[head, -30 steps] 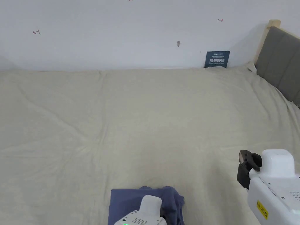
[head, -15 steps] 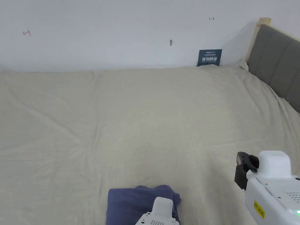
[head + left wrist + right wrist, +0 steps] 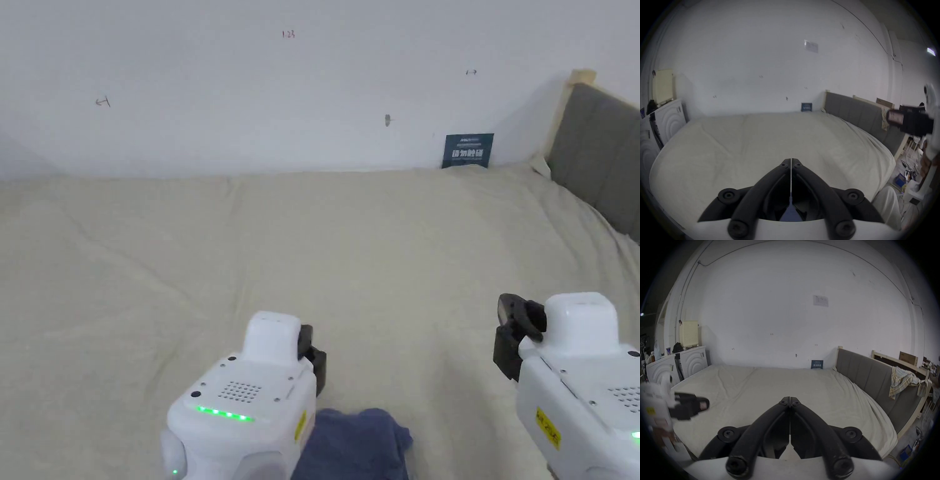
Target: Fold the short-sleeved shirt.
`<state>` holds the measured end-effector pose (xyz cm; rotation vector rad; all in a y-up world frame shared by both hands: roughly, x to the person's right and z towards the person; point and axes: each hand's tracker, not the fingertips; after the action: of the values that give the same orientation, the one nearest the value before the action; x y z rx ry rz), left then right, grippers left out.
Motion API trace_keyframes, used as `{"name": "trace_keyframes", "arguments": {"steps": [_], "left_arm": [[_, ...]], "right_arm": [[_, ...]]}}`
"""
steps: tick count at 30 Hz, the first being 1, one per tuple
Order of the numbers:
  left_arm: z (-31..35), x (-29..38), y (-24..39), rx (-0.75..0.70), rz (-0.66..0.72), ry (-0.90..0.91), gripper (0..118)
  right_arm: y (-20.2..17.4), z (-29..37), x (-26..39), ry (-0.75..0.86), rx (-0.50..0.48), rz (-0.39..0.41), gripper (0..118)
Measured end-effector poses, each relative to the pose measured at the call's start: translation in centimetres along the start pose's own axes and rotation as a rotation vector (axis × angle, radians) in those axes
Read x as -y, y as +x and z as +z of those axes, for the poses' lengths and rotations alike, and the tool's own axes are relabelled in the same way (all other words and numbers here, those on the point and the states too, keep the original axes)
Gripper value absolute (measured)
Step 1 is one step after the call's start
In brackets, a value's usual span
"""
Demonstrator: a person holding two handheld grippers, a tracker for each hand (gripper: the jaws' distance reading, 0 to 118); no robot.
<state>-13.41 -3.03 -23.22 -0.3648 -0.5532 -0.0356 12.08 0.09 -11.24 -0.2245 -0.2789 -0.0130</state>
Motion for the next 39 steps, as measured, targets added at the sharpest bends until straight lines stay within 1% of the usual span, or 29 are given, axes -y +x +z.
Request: {"name": "trace_keyframes", "arguments": {"steps": [4, 8, 9, 13, 19, 21, 27, 29, 31, 34, 35, 38, 39], "left_arm": [[2.3, -2.1, -3.9, -0.091, 0.024, 0.093, 1], [4.0, -3.0, -6.8, -0.173, -0.04, 0.173, 1], [4.2, -3.0, -7.4, -0.182, -0.036, 0.193, 1], [5.0, -2.3, -9.1, -0.211, -0.039, 0.204, 1], [5.4, -1.5, -10.4, -0.26, 0.036, 0.195, 1], [5.5, -1.4, -10.9, -0.248, 0.076, 0.191, 1], [5.6, -1.2, -11.3, -0.256, 0.087, 0.187, 1], [5.7, -1.2, -11.4, -0.257, 0.092, 0.186, 1], [5.8, -1.2, -11.7, -0.254, 0.098, 0.186, 1], [5.9, -1.1, -12.0, -0.252, 0.112, 0.18, 1], [5.9, -1.0, -12.1, -0.252, 0.115, 0.179, 1], [5.9, -0.9, -12.5, -0.252, 0.118, 0.169, 1], [5.8, -0.7, -12.7, -0.253, 0.119, 0.164, 1]], "right_arm": [[-1.5, 0.2, -0.8, 0.057, 0.003, 0.046, 0], [-2.8, 0.2, -1.1, 0.099, 0.014, 0.067, 0], [-3.1, 0.1, -1.1, 0.106, 0.018, 0.072, 0], [-4.0, 0.0, -0.9, 0.122, 0.022, 0.083, 0], [-4.5, -0.3, -0.6, 0.108, 0.003, 0.072, 0], [-4.5, -0.3, -0.5, 0.103, -0.001, 0.072, 0], [-4.7, -0.9, 0.4, 0.079, -0.013, 0.063, 0], [-5.0, -1.6, 1.4, 0.041, -0.03, 0.054, 0], [-5.4, -2.7, 3.2, -0.039, -0.045, 0.041, 0], [-6.4, -4.8, 7.3, -0.155, -0.058, 0.03, 0], [-6.9, -5.6, 8.9, -0.216, -0.056, 0.029, 0], [-8.2, -7.3, 13.1, -0.348, -0.062, 0.002, 0], [-8.6, -7.7, 14.2, -0.377, -0.065, 0.009, 0]]}}
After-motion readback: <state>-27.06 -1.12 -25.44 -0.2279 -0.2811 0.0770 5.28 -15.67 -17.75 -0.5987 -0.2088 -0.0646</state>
